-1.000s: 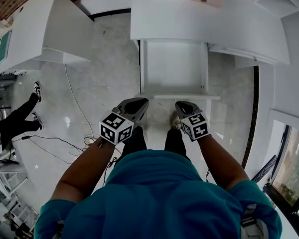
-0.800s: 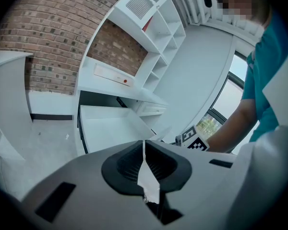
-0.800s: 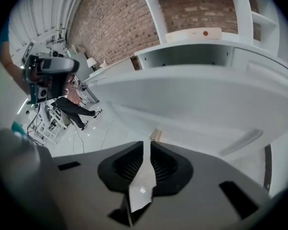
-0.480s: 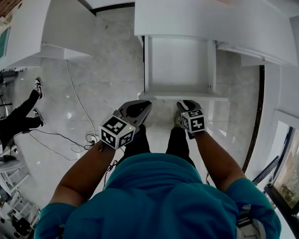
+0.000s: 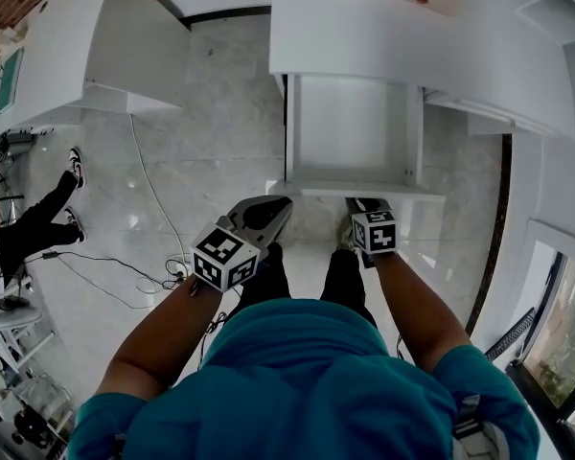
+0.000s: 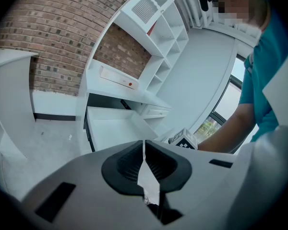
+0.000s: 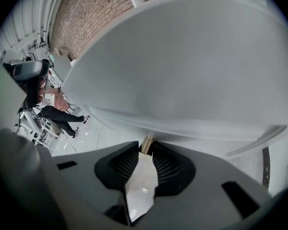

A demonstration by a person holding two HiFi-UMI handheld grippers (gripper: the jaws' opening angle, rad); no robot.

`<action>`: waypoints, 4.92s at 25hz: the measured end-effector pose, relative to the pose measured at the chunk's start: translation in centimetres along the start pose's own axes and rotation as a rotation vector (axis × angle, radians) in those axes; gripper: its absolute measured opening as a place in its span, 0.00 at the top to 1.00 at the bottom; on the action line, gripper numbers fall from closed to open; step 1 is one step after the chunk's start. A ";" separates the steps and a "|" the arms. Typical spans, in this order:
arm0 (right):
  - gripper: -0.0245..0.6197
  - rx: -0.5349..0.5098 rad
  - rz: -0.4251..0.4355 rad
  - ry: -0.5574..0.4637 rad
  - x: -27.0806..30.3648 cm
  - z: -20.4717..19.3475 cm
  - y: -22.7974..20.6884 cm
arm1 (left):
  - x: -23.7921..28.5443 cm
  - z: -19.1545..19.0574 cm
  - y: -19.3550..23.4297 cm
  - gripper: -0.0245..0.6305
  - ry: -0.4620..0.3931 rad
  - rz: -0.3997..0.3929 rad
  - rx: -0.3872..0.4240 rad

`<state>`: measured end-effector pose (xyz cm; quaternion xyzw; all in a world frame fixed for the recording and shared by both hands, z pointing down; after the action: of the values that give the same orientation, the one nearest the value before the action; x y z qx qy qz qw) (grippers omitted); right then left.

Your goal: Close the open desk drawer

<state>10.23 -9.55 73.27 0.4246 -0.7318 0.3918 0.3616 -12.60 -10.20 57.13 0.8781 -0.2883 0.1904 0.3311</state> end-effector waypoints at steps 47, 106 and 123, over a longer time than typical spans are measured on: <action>0.81 0.001 -0.029 -0.044 3.7 11.7 -4.3 | 0.9 5.2 5.7 0.92 -0.067 0.046 -0.029; 0.81 0.012 -0.066 -0.079 7.4 22.4 -8.0 | 1.0 8.1 10.8 0.92 -0.114 0.092 -0.041; 0.76 0.031 -0.050 -0.061 7.5 22.7 -7.7 | -0.1 7.1 10.2 0.92 -0.125 0.098 -0.050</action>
<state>9.87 -34.66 71.95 0.4600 -0.7256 0.3807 0.3419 -18.08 -21.40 56.88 0.8645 -0.3558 0.1437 0.3246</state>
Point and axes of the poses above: the fingertips, and each gripper's own axes: x forward along the fingers, y to its left, z out of its top, the point moved 7 cm from there along -x, backward along the fingers, and after that the axes turned 2 degrees about y, right-handed, at the moved point
